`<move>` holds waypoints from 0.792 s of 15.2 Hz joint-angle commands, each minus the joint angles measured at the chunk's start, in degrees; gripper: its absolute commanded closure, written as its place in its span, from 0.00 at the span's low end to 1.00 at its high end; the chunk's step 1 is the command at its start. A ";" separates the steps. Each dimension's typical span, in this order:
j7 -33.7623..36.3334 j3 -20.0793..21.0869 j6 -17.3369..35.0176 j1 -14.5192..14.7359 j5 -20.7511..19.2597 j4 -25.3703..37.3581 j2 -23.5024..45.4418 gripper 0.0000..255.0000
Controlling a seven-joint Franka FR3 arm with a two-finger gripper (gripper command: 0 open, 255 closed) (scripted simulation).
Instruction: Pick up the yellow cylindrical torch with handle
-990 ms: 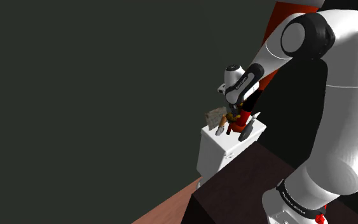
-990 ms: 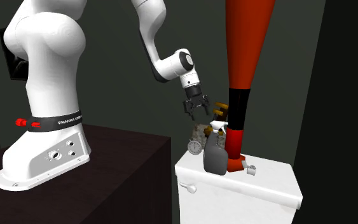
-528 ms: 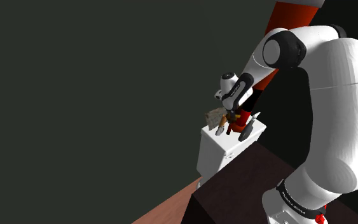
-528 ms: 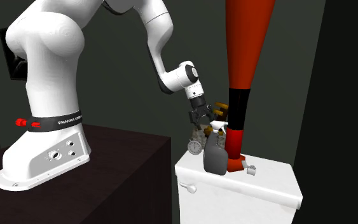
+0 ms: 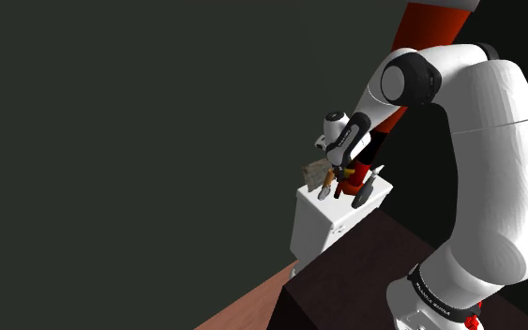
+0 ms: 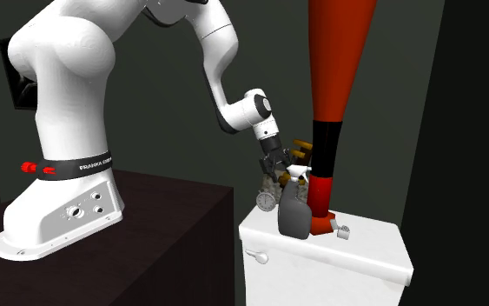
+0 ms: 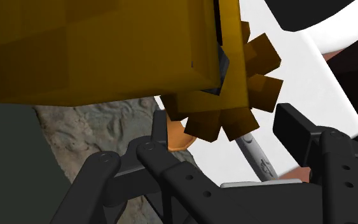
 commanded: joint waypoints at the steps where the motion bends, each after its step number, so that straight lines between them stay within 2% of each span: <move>1: -0.02 -0.09 -0.14 -0.22 -0.03 -0.43 0.48 1.00; 7: 0.10 0.06 -0.60 0.06 0.12 -0.22 0.37 1.00; 12: -1.11 0.04 -2.76 0.16 0.16 -1.76 -3.49 1.00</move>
